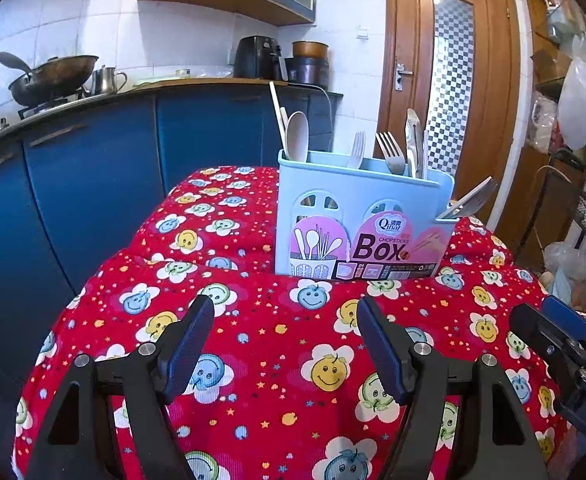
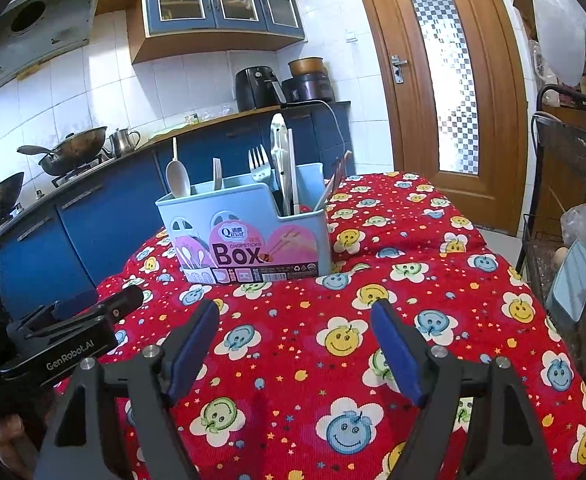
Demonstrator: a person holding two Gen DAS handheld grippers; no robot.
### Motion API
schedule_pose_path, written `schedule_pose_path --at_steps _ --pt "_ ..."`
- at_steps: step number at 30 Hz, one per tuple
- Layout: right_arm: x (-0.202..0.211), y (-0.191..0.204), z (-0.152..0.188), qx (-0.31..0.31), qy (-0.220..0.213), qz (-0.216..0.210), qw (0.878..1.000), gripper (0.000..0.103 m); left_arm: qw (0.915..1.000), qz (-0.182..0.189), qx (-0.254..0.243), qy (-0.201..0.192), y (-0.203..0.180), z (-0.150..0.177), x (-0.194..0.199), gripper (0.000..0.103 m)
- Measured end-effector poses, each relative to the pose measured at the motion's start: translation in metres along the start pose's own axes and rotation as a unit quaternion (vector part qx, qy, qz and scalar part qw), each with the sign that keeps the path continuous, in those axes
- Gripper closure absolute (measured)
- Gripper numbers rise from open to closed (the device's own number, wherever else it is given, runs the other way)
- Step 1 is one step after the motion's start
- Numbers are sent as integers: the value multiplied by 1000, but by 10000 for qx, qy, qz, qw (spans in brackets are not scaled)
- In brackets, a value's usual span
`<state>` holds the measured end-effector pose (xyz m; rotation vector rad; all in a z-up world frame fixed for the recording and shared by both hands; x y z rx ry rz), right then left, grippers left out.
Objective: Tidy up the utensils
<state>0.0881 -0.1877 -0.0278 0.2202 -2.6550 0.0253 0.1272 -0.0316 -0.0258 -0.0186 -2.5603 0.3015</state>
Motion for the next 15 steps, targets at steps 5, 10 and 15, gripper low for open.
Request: schedule_pose_path --at_steps 5,10,15 --pt "0 0 0 3 -11 1 10000 23 10000 2 -35 -35 -2 0 1 28" --pt "1 -1 0 -4 -9 -1 10000 23 10000 3 -50 -61 -2 -1 3 28" --pt "1 -1 0 2 -15 -1 10000 23 10000 4 -51 -62 -2 -1 3 28"
Point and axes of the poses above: each gripper's, at about its wrist camera, not at the fingertips, and x roughly against the way its jaws point, y to its left, z to its underside, the point moved 8 cm from there along -x, roughly the way its jaws point, and after that the axes turned 11 degrees about x, right-handed, at the moved point
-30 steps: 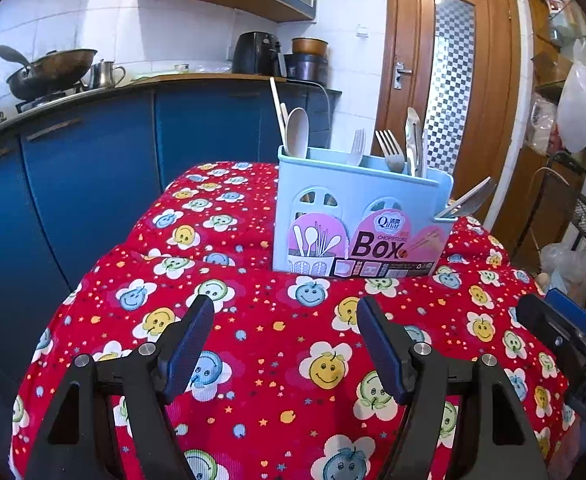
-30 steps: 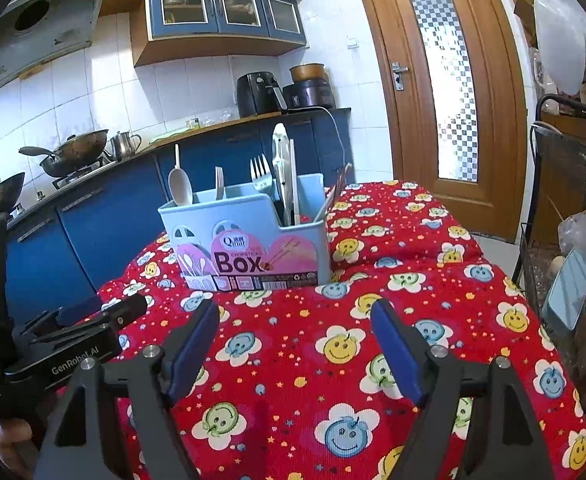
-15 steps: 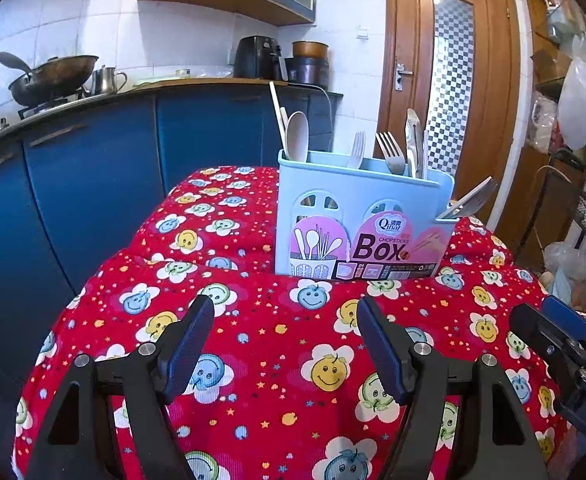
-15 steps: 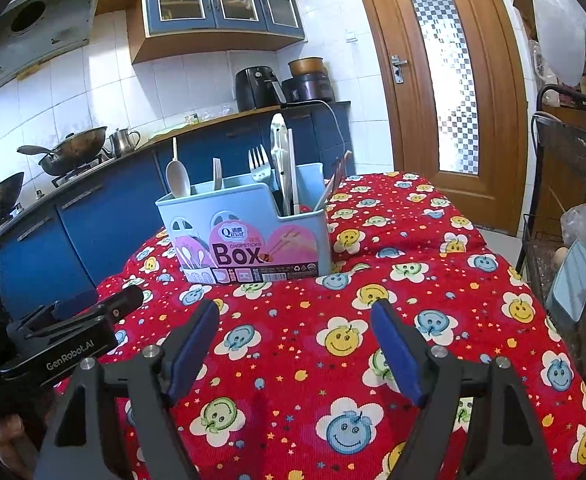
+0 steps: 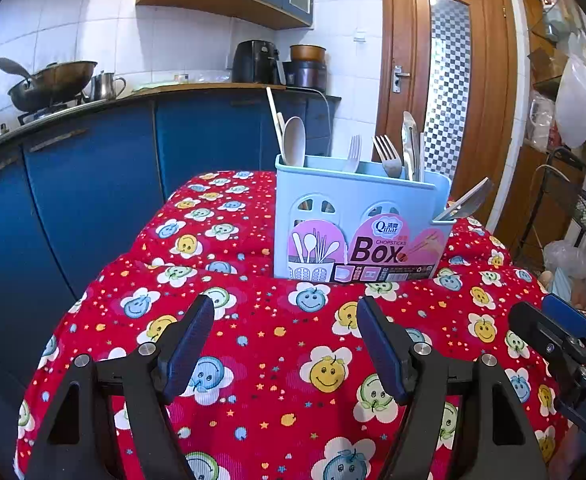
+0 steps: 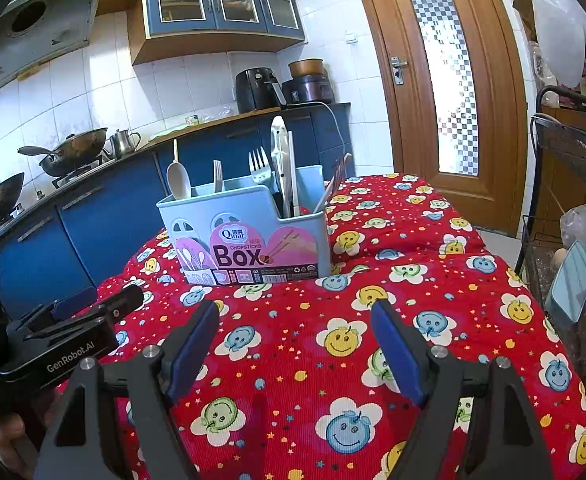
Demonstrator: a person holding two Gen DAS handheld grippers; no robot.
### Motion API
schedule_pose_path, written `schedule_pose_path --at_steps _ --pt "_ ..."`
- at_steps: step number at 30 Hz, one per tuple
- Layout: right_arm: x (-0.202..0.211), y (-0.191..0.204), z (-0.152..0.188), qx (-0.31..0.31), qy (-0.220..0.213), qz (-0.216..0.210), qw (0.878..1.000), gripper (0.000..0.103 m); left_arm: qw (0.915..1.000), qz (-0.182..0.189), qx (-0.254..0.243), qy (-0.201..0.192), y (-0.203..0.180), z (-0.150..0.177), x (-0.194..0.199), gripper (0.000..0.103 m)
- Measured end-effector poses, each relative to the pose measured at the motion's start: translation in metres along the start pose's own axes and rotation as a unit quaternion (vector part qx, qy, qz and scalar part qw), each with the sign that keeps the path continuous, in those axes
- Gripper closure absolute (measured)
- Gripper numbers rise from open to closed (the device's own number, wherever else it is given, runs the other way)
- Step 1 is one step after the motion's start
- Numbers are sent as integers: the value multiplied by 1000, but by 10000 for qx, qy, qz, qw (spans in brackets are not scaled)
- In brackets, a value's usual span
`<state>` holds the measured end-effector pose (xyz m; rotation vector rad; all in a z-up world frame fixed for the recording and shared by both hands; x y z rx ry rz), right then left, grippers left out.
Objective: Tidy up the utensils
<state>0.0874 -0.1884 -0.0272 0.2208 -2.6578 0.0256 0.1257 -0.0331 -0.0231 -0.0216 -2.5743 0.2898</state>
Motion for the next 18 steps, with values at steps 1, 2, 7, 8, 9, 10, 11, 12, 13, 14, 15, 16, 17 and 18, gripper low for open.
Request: schedule_pose_path --at_steps 1,2,7,8,9,10,11,12,13,14,15,16,17,18 --pt "0 0 0 2 3 2 10000 23 10000 -2 -1 1 0 0 0 28" --pt "0 0 0 3 3 -1 10000 23 10000 -3 -2 1 0 0 0 28" --pt "0 0 0 0 1 -1 10000 23 10000 -5 -1 -3 0 0 1 28" --pt "0 0 0 1 -1 -1 10000 23 10000 -7 0 -4 0 0 1 28" --pt "0 0 0 3 -3 0 10000 23 10000 -4 0 -1 0 0 0 28" --pt "0 0 0 3 -1 0 10000 23 10000 -5 1 0 0 0 1 28" --pt "0 0 0 8 -5 0 10000 23 10000 -2 0 -2 0 0 1 28" --pt "0 0 0 8 -7 2 10000 23 10000 -3 -3 -5 0 0 0 28" --pt "0 0 0 2 -3 3 10000 23 10000 -6 -4 -6 0 0 0 28" --pt "0 0 0 6 -6 1 10000 23 10000 -3 -8 -5 0 0 1 28" --pt "1 0 0 7 -5 1 10000 23 10000 -1 -8 -6 0 0 1 28" --pt "1 0 -1 11 -7 2 10000 23 10000 -3 -10 -8 0 -1 1 28" --pt "1 0 -1 9 -7 -1 10000 23 10000 -3 -9 -8 1 -1 1 28" --pt "1 0 -1 8 -7 -3 10000 23 10000 -4 -10 -8 1 -1 1 28"
Point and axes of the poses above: each gripper's, at about its wrist camera, not at the fingertips, and x roughly against the way its jaws point, y to its left, z to its underside, the point moved 8 cm from there along -x, roughly the way its jaws point, and after that the axes turned 11 degrees about x, right-handed, at the moved point
